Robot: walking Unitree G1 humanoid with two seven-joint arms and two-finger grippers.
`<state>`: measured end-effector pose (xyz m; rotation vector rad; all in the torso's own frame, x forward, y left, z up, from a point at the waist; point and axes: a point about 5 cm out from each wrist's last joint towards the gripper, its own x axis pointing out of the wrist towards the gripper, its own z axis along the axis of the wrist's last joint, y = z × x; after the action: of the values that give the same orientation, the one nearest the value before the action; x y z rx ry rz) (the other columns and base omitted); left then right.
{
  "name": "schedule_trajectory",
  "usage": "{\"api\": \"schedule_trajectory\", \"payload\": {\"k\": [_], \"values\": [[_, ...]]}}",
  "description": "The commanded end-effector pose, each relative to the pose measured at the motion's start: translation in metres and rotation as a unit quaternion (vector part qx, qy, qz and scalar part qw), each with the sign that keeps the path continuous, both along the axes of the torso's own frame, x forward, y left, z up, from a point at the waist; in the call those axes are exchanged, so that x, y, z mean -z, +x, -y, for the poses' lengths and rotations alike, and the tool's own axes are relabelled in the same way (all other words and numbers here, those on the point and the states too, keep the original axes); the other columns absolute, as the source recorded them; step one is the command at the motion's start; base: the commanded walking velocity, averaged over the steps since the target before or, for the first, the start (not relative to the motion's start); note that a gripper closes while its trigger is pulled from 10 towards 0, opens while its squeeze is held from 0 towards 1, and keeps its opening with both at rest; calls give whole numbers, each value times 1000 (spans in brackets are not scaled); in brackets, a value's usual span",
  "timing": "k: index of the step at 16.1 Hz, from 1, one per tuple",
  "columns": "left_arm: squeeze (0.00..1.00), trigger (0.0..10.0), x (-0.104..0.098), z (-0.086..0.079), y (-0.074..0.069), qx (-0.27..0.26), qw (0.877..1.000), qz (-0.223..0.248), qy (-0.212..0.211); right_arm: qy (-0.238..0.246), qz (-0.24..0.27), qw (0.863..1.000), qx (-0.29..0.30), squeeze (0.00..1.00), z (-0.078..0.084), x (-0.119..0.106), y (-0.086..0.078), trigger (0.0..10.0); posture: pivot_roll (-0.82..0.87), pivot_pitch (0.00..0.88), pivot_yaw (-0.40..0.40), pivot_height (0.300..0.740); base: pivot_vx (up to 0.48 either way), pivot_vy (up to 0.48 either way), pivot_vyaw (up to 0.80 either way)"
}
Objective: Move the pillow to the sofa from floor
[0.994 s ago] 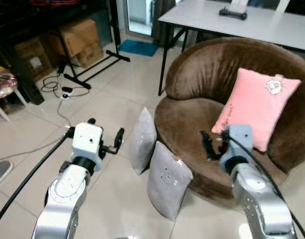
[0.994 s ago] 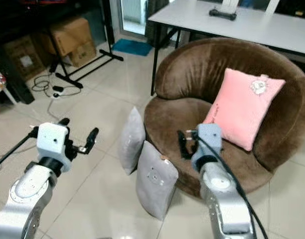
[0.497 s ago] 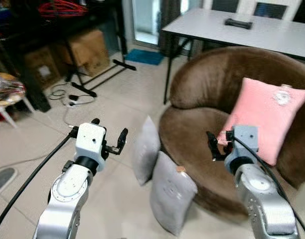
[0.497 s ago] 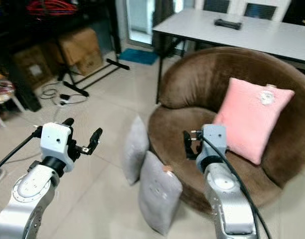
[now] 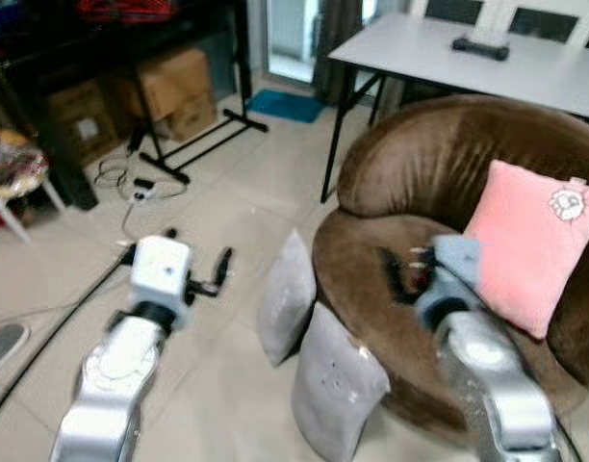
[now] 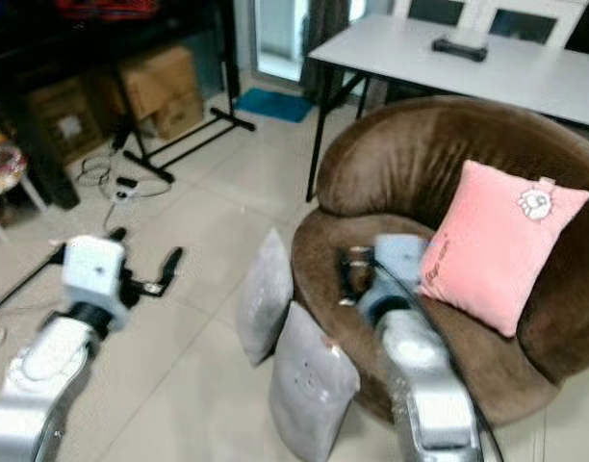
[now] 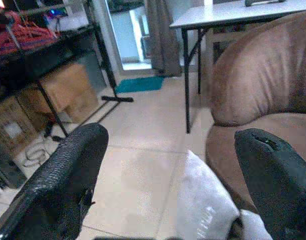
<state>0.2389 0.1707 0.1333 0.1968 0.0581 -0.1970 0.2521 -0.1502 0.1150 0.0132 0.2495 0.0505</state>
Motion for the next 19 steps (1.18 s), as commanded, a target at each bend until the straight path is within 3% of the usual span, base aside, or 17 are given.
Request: {"api": "schedule_trajectory", "payload": {"k": [1, 14, 19], "values": [[0, 10000, -1, 6, 0, 7, 1000, 4, -3, -7, 5, 1000, 16, 0, 11, -2, -1, 10000, 52, 0, 8, 740, 0, 0, 0], [0, 10000, -2, 3, -1, -20, 999, 48, 13, -4, 37, 999, 24, 0, 17, -1, -5, 10000, 50, 0, 4, 660, 0, 0, 0], [0, 10000, 4, -6, -3, -43, 998, 51, 17, -18, 49, 998, 33, 0, 21, -1, -6, 10000, 46, 0, 2, 640, 0, 0, 0]]}}
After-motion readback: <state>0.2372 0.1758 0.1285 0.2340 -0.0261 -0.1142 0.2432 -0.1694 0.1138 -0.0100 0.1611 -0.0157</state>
